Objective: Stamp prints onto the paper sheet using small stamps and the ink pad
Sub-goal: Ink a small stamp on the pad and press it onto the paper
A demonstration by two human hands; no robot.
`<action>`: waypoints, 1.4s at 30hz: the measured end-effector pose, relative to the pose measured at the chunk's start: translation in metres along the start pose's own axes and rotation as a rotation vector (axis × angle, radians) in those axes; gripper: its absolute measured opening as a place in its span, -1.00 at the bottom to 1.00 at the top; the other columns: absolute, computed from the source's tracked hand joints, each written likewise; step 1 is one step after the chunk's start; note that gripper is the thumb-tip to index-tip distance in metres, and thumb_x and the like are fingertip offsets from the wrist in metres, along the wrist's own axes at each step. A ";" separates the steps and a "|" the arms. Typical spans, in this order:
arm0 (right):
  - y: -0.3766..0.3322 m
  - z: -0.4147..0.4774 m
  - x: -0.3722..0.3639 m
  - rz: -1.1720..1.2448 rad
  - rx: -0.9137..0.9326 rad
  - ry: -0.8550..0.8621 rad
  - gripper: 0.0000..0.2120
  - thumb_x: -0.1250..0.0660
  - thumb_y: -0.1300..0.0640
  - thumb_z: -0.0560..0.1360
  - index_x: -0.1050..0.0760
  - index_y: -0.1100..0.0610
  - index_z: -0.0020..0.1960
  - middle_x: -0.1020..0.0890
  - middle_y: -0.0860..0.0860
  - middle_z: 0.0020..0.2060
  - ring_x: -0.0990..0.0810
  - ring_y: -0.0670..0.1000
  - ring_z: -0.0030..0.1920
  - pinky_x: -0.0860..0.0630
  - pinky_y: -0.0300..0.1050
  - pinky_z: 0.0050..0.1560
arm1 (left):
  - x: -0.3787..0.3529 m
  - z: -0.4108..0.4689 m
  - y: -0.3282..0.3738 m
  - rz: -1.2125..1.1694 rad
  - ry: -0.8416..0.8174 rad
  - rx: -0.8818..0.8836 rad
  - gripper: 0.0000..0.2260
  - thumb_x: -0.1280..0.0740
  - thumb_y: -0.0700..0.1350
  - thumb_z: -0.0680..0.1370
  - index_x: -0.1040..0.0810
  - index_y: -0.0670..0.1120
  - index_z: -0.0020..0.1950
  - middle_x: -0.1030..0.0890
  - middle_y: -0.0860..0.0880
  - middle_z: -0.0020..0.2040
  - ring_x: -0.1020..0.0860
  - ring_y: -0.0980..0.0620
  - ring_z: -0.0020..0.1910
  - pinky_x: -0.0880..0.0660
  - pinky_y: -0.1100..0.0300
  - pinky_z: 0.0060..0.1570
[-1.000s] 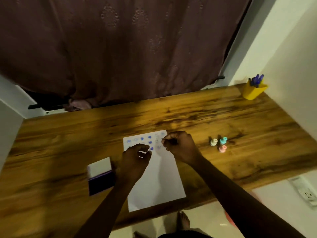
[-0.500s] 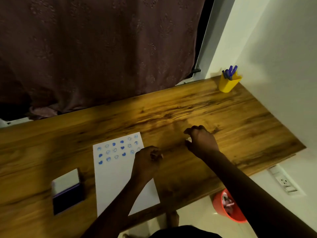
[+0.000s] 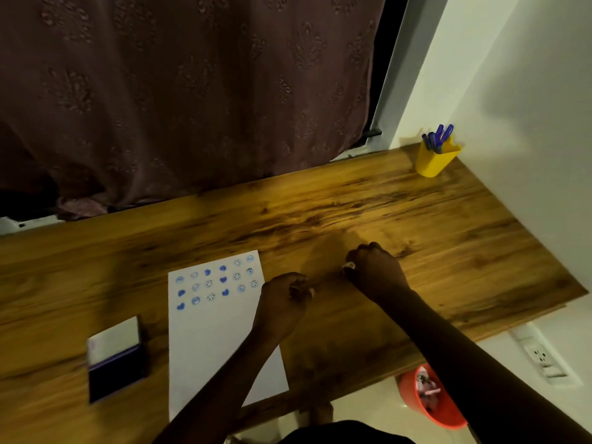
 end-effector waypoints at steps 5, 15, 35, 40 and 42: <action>-0.013 0.007 0.009 0.498 -0.027 -0.034 -0.71 -0.43 -0.08 0.53 -0.65 0.10 -0.23 -0.67 0.01 -0.32 -0.61 -0.06 -0.33 -0.49 -0.22 -0.32 | 0.008 0.003 0.008 -0.147 0.012 -0.069 -0.68 -0.51 -0.11 0.55 -0.64 -0.03 0.30 -0.70 -0.01 0.22 -0.66 0.08 0.19 -0.57 0.13 0.26; -0.074 -0.001 0.018 1.132 -0.168 -0.178 -0.75 -0.48 -0.03 0.50 -0.72 0.15 -0.17 -0.72 0.11 -0.34 -0.57 -0.15 -0.45 -0.44 -0.27 -0.42 | 0.050 -0.004 0.007 -0.525 0.039 0.018 -0.72 -0.46 -0.22 0.58 -0.71 0.15 0.16 -0.77 0.15 0.10 -0.72 0.14 0.14 -0.65 0.21 0.13; -0.222 0.009 0.017 0.979 0.152 -0.264 -0.75 -0.52 0.24 0.46 -0.70 0.14 0.14 -0.75 0.01 0.03 -0.71 -0.14 -0.10 -0.63 -0.34 -0.16 | 0.184 -0.066 -0.072 -0.617 0.360 0.181 -0.81 -0.51 -0.17 0.55 -0.73 -0.18 0.14 -0.80 -0.11 -0.04 -0.77 -0.11 -0.02 -0.70 0.08 0.04; -0.277 0.006 0.002 0.789 0.273 -0.234 -0.76 -0.56 0.07 0.44 -0.70 0.07 0.10 -0.75 -0.05 -0.02 -0.70 -0.11 -0.05 -0.64 -0.21 0.01 | 0.230 -0.105 -0.107 -0.594 0.464 0.278 -0.93 -0.49 -0.03 0.56 -0.75 0.05 0.02 -0.80 -0.06 -0.08 -0.77 -0.18 -0.09 -0.70 -0.16 -0.22; -0.302 0.000 -0.007 0.709 0.327 -0.228 -0.79 -0.52 -0.03 0.46 -0.70 0.02 0.05 -0.74 -0.10 -0.03 -0.68 -0.14 -0.05 -0.62 -0.21 0.01 | 0.248 -0.122 -0.123 -0.593 0.519 0.298 -0.93 -0.48 0.01 0.56 -0.75 0.06 -0.02 -0.78 -0.10 -0.11 -0.76 -0.26 -0.14 -0.71 -0.18 -0.32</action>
Point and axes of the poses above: each hand's wrist, its own z-axis towards the middle knuckle, its own x-axis out of the back of the hand, y = z × x, the point moved 5 cm from there along z, towards the middle knuckle
